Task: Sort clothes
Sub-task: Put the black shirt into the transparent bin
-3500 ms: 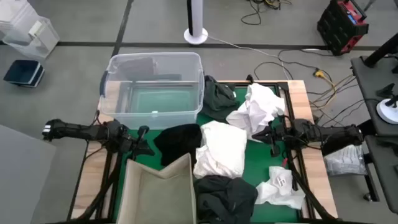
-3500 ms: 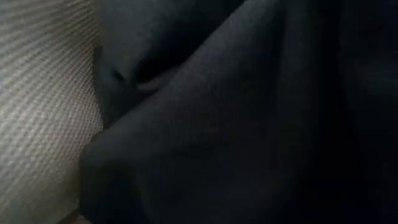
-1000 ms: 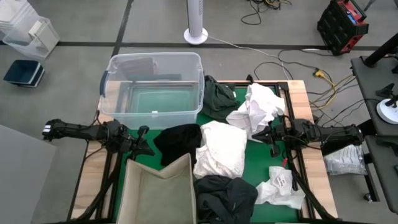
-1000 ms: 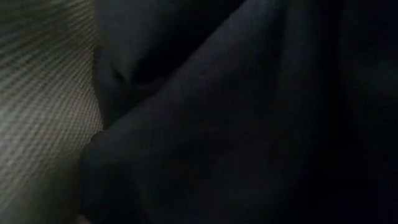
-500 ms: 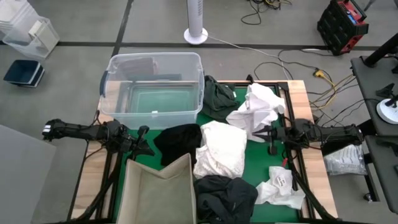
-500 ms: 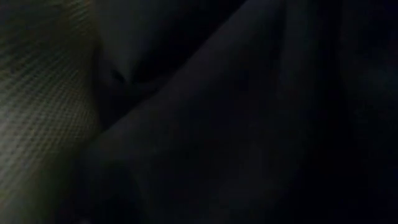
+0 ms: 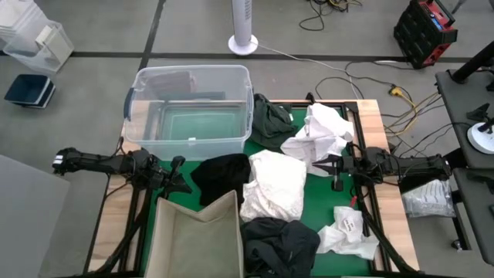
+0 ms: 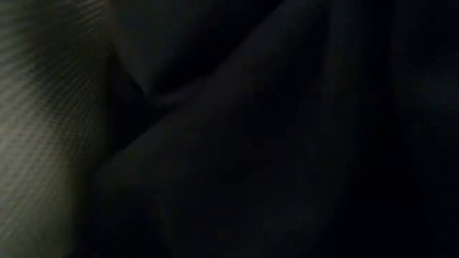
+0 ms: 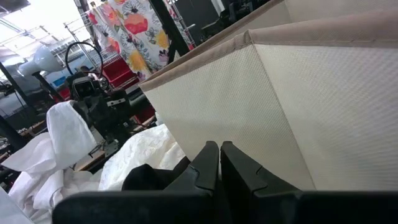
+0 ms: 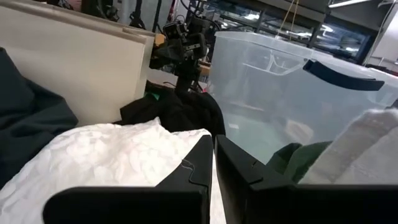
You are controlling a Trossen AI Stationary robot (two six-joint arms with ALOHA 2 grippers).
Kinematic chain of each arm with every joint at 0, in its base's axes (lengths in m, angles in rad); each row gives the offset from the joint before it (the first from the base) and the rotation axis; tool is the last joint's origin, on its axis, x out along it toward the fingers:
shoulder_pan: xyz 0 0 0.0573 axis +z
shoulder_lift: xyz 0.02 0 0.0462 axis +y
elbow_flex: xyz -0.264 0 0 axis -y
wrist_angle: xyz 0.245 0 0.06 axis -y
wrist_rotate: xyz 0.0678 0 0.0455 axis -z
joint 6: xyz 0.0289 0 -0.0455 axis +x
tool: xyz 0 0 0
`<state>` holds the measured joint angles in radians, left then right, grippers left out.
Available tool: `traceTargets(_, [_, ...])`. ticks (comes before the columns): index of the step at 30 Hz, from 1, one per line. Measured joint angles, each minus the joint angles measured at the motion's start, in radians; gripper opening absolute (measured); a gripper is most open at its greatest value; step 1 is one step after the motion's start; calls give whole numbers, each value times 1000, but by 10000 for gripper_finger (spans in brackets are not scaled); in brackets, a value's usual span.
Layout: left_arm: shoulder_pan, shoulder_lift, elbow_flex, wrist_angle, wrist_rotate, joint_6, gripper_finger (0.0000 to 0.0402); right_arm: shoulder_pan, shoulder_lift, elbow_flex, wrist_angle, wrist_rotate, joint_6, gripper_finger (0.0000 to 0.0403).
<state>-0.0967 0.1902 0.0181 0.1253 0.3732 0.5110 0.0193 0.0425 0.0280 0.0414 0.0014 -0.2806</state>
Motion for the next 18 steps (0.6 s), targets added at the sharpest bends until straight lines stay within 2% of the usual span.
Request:
traceTargets(5, [0,0,0,0,-7,14,0,0,0,0,0,0,-1,13])
traceTargets(10, [0,0,0,4,-141,79,0,0,0,0,0,1,-61,13])
traceTargets(12, [0,0,0,12,-212,70,0,0,0,0,3,1,-27,13])
traceTargets(14, [0,0,0,25,-256,56,0,0,1,0,41,10,88,13])
traceTargets(18, [0,0,0,28,-288,54,0,0,0,0,125,55,494,13])
